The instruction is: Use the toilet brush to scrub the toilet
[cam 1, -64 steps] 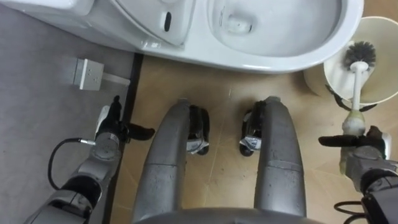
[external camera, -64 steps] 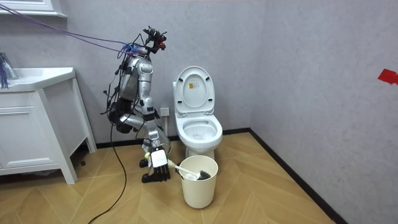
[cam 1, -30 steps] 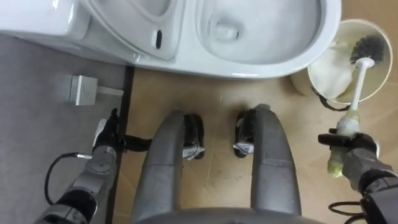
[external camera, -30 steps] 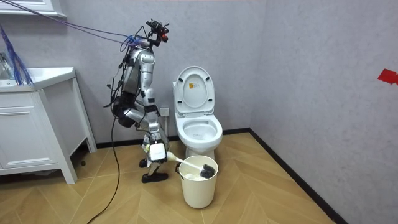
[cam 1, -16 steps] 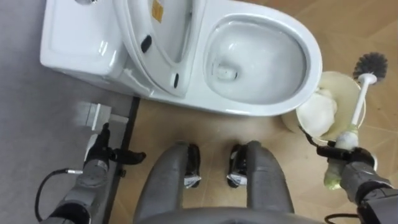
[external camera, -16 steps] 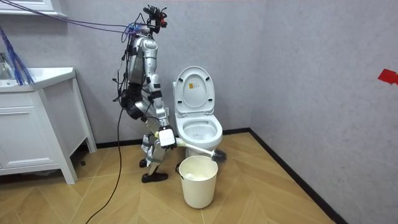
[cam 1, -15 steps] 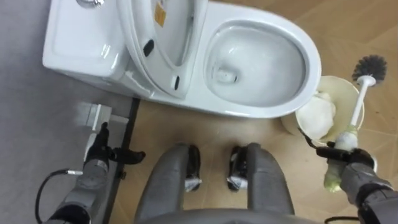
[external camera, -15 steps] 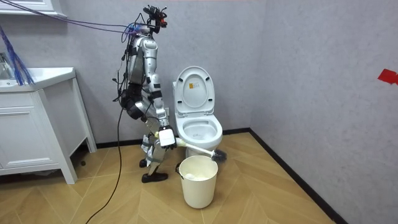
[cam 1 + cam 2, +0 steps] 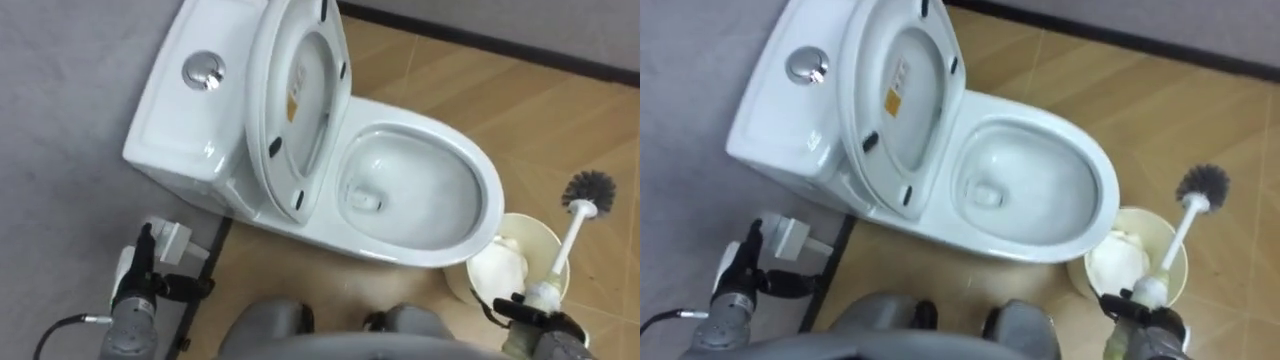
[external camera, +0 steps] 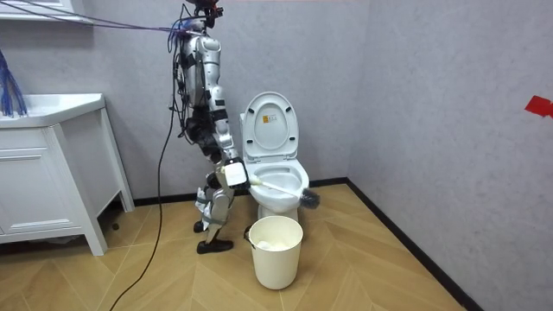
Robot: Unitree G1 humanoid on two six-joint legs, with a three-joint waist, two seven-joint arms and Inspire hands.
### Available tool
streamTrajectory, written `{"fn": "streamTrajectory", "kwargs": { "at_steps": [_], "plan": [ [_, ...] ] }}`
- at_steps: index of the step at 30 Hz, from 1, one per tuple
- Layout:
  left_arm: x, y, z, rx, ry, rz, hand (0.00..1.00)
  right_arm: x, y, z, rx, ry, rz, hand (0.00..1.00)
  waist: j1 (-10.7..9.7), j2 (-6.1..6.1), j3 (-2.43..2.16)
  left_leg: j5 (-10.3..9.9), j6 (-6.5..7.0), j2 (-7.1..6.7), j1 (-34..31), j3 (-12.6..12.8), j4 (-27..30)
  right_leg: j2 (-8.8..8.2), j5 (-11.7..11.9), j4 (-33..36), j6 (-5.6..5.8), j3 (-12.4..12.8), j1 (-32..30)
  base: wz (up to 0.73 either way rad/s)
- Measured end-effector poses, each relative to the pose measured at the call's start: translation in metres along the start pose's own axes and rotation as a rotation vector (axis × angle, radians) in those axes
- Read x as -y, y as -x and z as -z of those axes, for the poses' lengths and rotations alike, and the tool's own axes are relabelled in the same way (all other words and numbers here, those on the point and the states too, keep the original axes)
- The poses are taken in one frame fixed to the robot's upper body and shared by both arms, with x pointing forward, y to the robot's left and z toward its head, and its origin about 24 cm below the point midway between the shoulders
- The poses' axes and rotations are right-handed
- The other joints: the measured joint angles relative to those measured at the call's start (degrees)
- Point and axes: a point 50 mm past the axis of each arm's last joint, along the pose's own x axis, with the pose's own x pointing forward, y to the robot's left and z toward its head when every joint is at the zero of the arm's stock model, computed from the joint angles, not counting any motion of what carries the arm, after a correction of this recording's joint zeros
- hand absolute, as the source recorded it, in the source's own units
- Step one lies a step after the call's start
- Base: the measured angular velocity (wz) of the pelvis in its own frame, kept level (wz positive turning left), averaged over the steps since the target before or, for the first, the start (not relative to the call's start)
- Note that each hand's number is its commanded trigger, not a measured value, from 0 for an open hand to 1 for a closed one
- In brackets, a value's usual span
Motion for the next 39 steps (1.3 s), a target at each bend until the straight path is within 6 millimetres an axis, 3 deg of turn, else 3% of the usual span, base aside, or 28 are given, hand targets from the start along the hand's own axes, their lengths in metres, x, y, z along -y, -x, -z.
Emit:
{"fn": "streamTrajectory", "kwargs": {
  "at_steps": [6,8,14,20,29,39],
  "plan": [
    [-0.006,0.007,-0.024,0.151,-0.102,-0.088,0.0,0.001,0.001,0.007,0.016,0.048,-0.01,1.0,0.26,-1.07,0.0,0.54,-0.1,-0.11,5.99,-0.77,-3.85,0.32,0.52,-4.35,0.35,-1.43,6.56,0.08],
    [-0.009,0.009,-0.027,0.168,-0.135,-0.123,0.0,-0.002,0.002,0.01,0.028,0.119,-0.026,1.0,-0.37,-1.7,0.2,1.16,-0.24,-0.42,7.93,-1.88,-5.63,0.36,0.74,-6.39,0.5,-2.42,9.02,0.26],
    [-0.02,0.012,-0.039,0.224,-0.17,-0.215,0.0,0.0,0.003,0.015,0.042,0.206,-0.045,1.0,-0.84,-2.2,0.45,1.42,-0.53,-0.4,8.94,-3.82,-6.48,1.47,1.66,-10.67,0.3,-2.23,12.22,0.31],
    [-0.024,0.014,-0.049,0.264,-0.196,-0.272,0.0,0.0,0.003,0.015,0.075,0.296,-0.058,1.0,-1.13,-2.01,0.62,1.56,-0.73,-0.71,8.97,-4.78,-6.63,2.34,1.82,-12.5,0.07,1.8,13.26,0.16],
    [-0.028,0.014,-0.053,0.31,-0.322,-0.3,0.0,-0.005,0.004,0.011,0.139,0.531,-0.089,1.0,-1.4,-1.28,1.22,2.17,-0.78,-0.73,8.89,-4.43,-6.98,2.62,2.31,-12.57,-0.19,3.77,12.96,0.0],
    [-0.026,0.015,-0.055,0.358,-0.427,-0.315,0.0,-0.012,0.004,-0.004,0.231,0.797,-0.111,1.0,-1.19,-1.32,1.36,3.73,0.02,-0.49,9.3,-1.04,-8.86,2.17,3.61,-11.9,0.39,5.99,11.25,-0.12]
  ]
}}
